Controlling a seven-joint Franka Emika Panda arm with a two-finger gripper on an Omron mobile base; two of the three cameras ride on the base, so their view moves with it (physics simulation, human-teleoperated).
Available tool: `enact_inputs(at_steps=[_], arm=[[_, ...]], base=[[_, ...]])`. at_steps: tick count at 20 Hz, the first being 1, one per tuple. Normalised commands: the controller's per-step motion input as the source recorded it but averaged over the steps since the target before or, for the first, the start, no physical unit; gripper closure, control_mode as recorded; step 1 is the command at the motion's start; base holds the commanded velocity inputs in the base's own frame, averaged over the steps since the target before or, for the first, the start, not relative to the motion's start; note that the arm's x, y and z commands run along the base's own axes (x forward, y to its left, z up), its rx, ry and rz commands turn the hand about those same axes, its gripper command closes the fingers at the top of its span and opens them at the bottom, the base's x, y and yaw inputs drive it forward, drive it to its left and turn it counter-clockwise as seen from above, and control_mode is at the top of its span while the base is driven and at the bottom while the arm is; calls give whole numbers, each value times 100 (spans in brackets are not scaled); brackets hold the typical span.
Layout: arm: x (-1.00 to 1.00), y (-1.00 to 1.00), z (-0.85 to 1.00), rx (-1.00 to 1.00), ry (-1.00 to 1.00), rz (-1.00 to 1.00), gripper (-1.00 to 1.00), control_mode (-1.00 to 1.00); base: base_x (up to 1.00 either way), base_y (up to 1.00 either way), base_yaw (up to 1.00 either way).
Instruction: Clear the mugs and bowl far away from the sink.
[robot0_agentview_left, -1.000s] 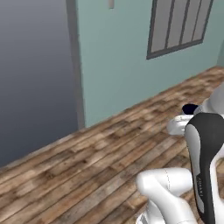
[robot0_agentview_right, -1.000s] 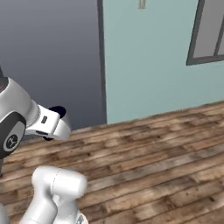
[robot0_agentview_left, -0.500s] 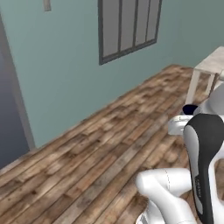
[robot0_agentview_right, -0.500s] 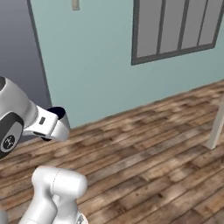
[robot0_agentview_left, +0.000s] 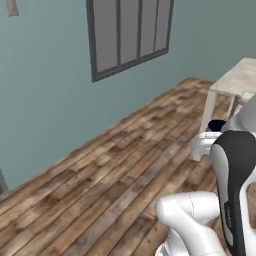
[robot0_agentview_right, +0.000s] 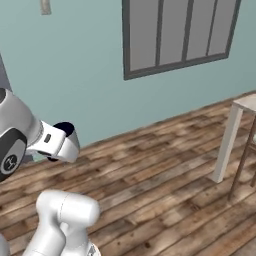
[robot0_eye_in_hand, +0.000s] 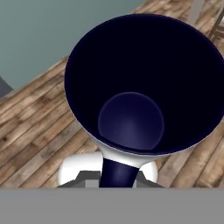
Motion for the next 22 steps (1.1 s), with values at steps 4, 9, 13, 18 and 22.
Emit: enact_inputs(at_steps=[4,9,13,18,22], arm=[[0,0,0,0,0,0,100,100],[0,0,0,0,0,0,100,100],[0,0,0,0,0,0,100,100],[0,0,0,0,0,0,100,100],[0,0,0,0,0,0,100,100]], base=[[100,-23,-31],[100,-2,-38],[100,-3,-47],[95,-35,-53],[72,-100,-44]])
